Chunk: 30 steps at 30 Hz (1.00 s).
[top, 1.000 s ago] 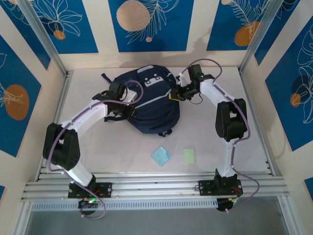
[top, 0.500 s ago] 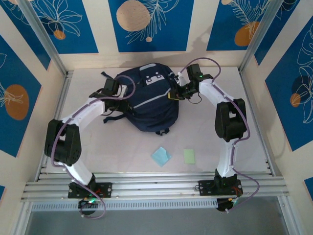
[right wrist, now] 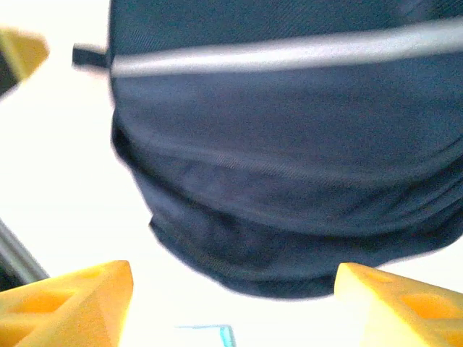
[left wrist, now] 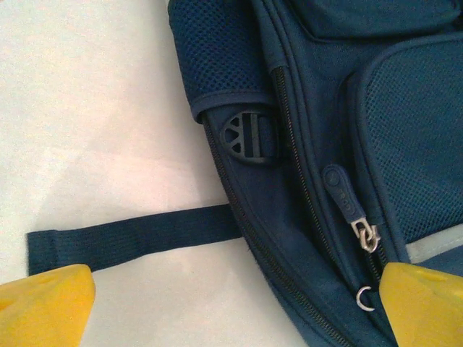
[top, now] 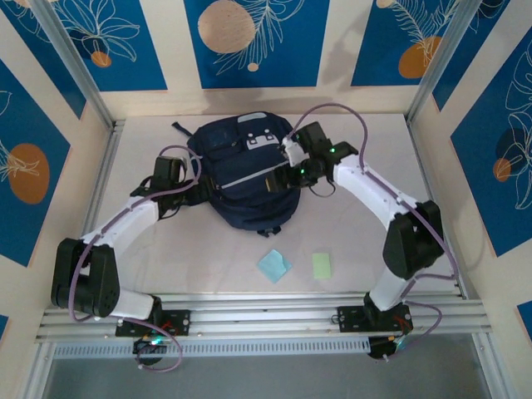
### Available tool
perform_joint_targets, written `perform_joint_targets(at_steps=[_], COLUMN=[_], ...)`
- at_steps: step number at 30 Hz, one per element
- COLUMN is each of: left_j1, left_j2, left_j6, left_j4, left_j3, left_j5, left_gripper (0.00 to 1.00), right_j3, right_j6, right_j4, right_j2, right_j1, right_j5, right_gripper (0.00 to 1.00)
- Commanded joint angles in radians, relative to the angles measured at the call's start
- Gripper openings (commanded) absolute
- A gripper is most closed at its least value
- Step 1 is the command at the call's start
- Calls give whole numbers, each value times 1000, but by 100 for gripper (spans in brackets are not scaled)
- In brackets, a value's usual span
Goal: Pack the student bag
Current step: Unzip the student bag at the center of the table, then pick up the loose stationery from the bottom-center of the table.
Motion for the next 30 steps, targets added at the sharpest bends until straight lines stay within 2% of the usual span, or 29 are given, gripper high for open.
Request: perform_joint_targets(at_steps=[1, 7, 9, 13, 15, 16, 25, 30], left_j1=[-4, -50, -65, -76, -82, -84, -89, -88], left_j2=[-7, -59, -70, -68, -70, -69, -56, -56], left_j6=[-107, -178, -199, -228, -236, -237, -221, -219], left_j4=[123, 300, 281, 233, 236, 232, 225, 229], left_j3=[-17, -136, -137, -119, -125, -127, -144, -143], left_j5=[57, 1, -15, 47, 70, 79, 106, 108], left_gripper=[100, 100, 100, 100, 100, 100, 100, 100], right_j3=[-103, -273, -309, -348, -350, -353, -361, -362], right_j6=[42, 147, 173, 195, 194, 187, 169, 177], right_j4=[-81, -67, -48, -14, -8, 0, 14, 12], right_j2=[-70, -126, -116, -57, -21, -3, 99, 151], right_j1=[66, 220, 258, 321, 343, 354, 508, 557], right_j5=[81, 92, 90, 145, 181, 193, 328, 359], right_gripper=[74, 74, 73, 75, 81, 99, 99, 99])
